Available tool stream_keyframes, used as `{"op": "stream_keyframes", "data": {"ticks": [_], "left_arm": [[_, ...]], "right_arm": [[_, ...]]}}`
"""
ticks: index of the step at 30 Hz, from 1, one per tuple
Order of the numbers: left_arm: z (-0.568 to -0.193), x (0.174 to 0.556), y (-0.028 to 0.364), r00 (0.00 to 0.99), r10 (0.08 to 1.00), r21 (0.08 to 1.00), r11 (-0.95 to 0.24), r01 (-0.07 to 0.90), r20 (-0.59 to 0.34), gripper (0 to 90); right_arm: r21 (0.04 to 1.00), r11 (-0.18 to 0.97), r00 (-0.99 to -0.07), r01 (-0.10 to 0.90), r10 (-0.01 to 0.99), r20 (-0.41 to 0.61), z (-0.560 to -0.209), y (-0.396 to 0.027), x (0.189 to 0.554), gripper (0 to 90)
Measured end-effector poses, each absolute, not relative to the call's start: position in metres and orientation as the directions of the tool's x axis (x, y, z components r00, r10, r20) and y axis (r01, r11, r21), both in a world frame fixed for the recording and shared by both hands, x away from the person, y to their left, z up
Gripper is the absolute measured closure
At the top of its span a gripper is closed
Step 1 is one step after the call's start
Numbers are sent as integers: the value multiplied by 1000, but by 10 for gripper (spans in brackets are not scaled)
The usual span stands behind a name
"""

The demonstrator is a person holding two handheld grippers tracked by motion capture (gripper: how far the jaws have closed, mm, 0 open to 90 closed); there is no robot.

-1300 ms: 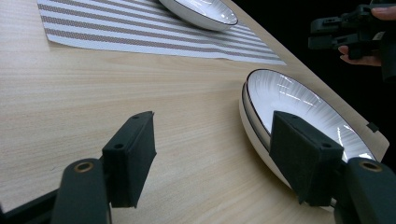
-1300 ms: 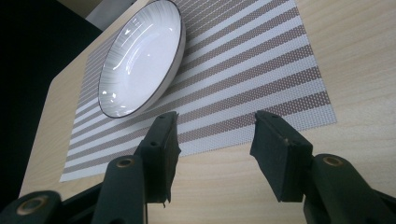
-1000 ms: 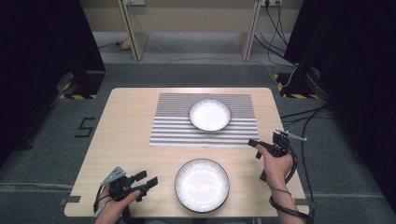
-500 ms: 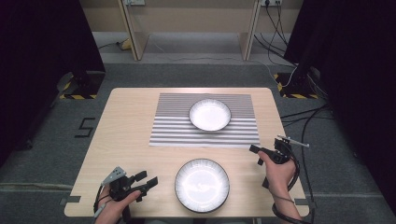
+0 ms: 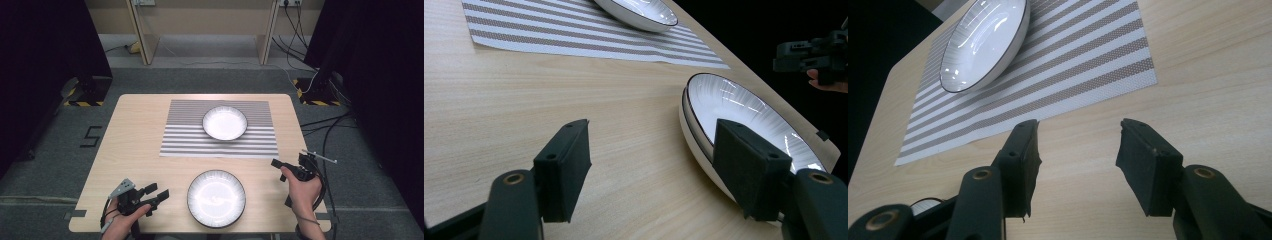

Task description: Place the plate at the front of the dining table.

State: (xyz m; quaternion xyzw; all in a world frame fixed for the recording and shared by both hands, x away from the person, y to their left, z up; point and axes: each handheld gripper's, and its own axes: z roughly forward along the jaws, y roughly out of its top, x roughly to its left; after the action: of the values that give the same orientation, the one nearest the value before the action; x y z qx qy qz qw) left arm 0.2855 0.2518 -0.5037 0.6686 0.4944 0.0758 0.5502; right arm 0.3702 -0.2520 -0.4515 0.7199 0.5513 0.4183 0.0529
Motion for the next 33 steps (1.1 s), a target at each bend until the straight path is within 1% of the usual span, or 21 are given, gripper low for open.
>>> {"op": "stream_keyframes", "data": {"ticks": [23, 33], "left_arm": [[-504, 285, 250, 500, 745, 810, 91, 580, -442, 309], [-505, 285, 249, 500, 745, 809, 88, 582, -441, 309]], "right_arm": [[546, -401, 57, 736, 840, 540, -461, -266, 344, 505], [535, -421, 76, 732, 832, 550, -468, -274, 330, 505]]}}
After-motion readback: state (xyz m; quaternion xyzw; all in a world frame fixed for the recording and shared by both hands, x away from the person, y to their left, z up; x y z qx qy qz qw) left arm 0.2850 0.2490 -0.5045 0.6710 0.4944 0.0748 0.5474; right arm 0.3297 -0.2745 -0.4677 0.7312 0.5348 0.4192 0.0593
